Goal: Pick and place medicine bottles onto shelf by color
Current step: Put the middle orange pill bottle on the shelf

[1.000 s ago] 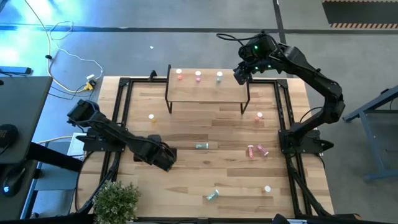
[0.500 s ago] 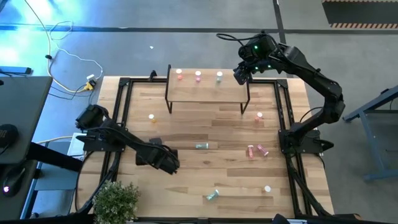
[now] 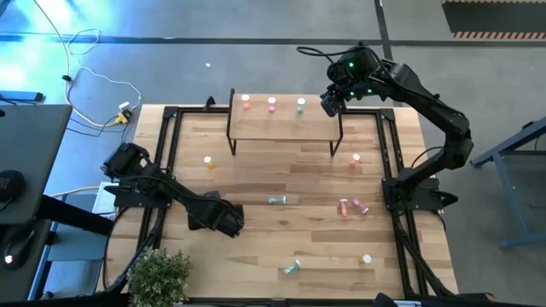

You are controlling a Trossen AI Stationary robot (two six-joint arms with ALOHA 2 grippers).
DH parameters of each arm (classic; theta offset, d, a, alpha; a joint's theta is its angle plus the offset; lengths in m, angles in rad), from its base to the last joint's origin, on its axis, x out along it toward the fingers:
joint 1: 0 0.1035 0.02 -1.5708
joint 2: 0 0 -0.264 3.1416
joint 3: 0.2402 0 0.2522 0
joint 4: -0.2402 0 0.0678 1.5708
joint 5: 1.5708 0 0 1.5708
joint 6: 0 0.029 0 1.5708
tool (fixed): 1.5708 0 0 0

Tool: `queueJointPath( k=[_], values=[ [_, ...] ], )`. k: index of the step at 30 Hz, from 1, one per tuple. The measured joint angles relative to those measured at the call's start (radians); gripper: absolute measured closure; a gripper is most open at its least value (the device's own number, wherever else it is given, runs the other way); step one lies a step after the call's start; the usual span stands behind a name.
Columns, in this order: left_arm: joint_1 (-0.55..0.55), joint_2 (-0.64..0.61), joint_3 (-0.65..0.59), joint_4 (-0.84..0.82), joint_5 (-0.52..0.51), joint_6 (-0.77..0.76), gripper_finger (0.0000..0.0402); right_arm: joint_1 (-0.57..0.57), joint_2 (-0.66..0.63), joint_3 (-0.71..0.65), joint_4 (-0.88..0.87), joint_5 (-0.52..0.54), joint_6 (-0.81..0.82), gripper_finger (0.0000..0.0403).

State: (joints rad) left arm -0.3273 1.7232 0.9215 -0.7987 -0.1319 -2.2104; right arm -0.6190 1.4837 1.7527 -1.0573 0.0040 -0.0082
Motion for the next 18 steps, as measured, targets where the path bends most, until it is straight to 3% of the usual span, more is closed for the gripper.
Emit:
queueJointPath(
  k=[14, 18],
  values=[
    [0.019, 0.001, -0.002, 0.015, -0.003, 0.119, 0.0301, 0.000, 0.000, 0.000, 0.000, 0.000, 0.000, 0.0226],
    [0.020, 0.001, -0.003, 0.019, -0.004, 0.148, 0.0317, 0.000, 0.000, 0.000, 0.000, 0.000, 0.000, 0.0226]
  ],
)
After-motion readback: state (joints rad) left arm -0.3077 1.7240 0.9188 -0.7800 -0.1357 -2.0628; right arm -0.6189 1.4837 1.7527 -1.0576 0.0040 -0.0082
